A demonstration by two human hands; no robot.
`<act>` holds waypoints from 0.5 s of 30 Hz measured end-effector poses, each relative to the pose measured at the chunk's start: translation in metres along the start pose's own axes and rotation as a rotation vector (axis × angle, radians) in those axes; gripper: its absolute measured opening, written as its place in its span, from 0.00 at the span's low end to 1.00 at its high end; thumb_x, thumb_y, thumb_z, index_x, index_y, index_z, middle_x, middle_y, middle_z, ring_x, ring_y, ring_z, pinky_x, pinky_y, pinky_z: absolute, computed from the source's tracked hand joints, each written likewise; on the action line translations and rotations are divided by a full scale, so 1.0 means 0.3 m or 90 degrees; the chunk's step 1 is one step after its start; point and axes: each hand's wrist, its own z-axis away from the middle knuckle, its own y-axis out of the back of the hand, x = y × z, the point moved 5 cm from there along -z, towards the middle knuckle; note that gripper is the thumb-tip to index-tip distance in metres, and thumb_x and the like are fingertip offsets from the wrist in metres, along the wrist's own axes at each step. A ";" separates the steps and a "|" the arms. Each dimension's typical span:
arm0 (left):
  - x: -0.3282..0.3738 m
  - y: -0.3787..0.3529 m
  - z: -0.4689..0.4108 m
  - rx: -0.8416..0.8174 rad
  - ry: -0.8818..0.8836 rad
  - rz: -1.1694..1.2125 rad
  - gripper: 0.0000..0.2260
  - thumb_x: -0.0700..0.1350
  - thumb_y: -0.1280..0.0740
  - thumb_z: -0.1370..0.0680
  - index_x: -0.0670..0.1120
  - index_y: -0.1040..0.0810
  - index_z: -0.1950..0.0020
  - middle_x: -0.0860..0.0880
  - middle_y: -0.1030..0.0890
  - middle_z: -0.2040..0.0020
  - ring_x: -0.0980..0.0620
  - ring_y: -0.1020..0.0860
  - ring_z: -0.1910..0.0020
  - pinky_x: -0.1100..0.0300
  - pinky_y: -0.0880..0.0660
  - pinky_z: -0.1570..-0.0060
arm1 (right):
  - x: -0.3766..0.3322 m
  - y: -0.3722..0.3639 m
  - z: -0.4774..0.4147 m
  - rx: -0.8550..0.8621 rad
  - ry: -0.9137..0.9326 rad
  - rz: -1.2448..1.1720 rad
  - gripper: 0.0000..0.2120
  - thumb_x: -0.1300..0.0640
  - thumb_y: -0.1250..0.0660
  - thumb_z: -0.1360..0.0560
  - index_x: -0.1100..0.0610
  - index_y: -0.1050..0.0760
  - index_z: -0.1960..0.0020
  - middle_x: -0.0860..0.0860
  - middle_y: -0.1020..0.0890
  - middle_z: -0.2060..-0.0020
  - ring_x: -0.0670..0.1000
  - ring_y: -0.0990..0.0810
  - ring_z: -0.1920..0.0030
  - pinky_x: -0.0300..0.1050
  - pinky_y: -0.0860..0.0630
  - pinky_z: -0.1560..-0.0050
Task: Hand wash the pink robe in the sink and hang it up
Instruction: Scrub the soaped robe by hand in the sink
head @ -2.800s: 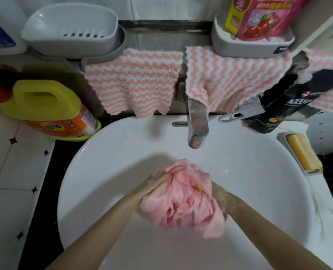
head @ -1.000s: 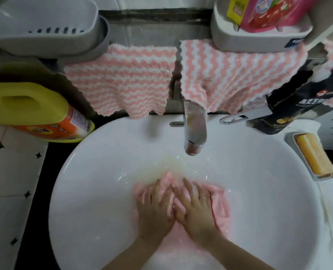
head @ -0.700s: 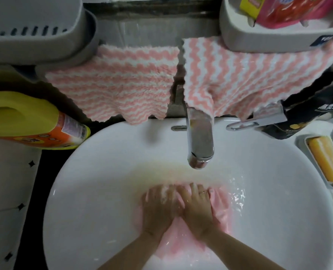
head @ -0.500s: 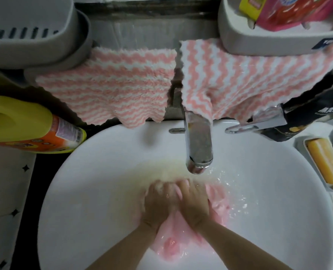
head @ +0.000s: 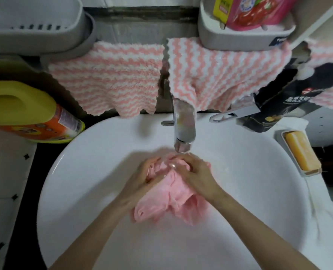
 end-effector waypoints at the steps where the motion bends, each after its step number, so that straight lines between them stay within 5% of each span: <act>1: 0.017 0.008 0.018 0.006 -0.004 0.032 0.27 0.65 0.35 0.31 0.61 0.34 0.34 0.56 0.31 0.38 0.53 0.29 0.36 0.62 0.29 0.41 | -0.025 0.027 0.038 0.019 0.094 0.063 0.12 0.41 0.35 0.26 0.41 0.22 0.45 0.41 0.22 0.53 0.44 0.26 0.49 0.41 0.31 0.45; 5: 0.009 -0.033 0.159 0.044 -0.229 -0.347 0.25 0.50 0.35 0.27 0.51 0.35 0.30 0.49 0.34 0.39 0.49 0.31 0.40 0.54 0.32 0.39 | 0.053 -0.007 0.216 0.019 0.403 0.422 0.27 0.39 0.40 0.23 0.52 0.31 0.29 0.54 0.30 0.34 0.56 0.34 0.31 0.56 0.40 0.31; 7: -0.103 -0.125 0.220 -0.074 -0.252 -0.494 0.31 0.59 0.36 0.27 0.49 0.38 0.27 0.45 0.30 0.36 0.44 0.33 0.35 0.45 0.38 0.34 | 0.170 -0.060 0.279 -0.086 0.403 0.553 0.33 0.35 0.41 0.25 0.51 0.37 0.25 0.55 0.38 0.26 0.60 0.44 0.25 0.68 0.47 0.30; 9: -0.202 -0.166 0.250 -0.139 -0.218 -0.539 0.38 0.70 0.42 0.29 0.51 0.42 0.24 0.47 0.26 0.35 0.45 0.32 0.33 0.41 0.41 0.34 | 0.225 -0.082 0.313 -0.154 0.383 0.536 0.34 0.34 0.40 0.27 0.47 0.37 0.25 0.53 0.42 0.24 0.60 0.48 0.24 0.68 0.49 0.31; 11: -0.160 -0.104 0.224 -0.048 -0.188 -0.382 0.28 0.69 0.47 0.24 0.54 0.28 0.33 0.52 0.22 0.39 0.52 0.27 0.38 0.54 0.38 0.35 | 0.164 -0.036 0.308 -0.072 0.350 0.352 0.22 0.41 0.36 0.25 0.45 0.28 0.33 0.49 0.36 0.26 0.56 0.41 0.25 0.61 0.45 0.29; 13: -0.098 -0.001 0.187 0.159 -0.121 -0.218 0.18 0.59 0.44 0.21 0.49 0.20 0.47 0.53 0.21 0.44 0.53 0.25 0.44 0.66 0.34 0.41 | 0.121 0.060 0.284 0.141 0.241 0.176 0.16 0.46 0.36 0.25 0.47 0.23 0.40 0.45 0.29 0.33 0.49 0.32 0.32 0.48 0.36 0.33; 15: -0.121 0.080 0.160 0.350 0.054 -0.221 0.18 0.55 0.42 0.25 0.44 0.21 0.48 0.46 0.22 0.45 0.46 0.26 0.44 0.61 0.33 0.44 | 0.148 0.142 0.244 0.317 0.010 0.133 0.20 0.41 0.38 0.27 0.45 0.25 0.37 0.47 0.29 0.36 0.48 0.30 0.36 0.48 0.33 0.36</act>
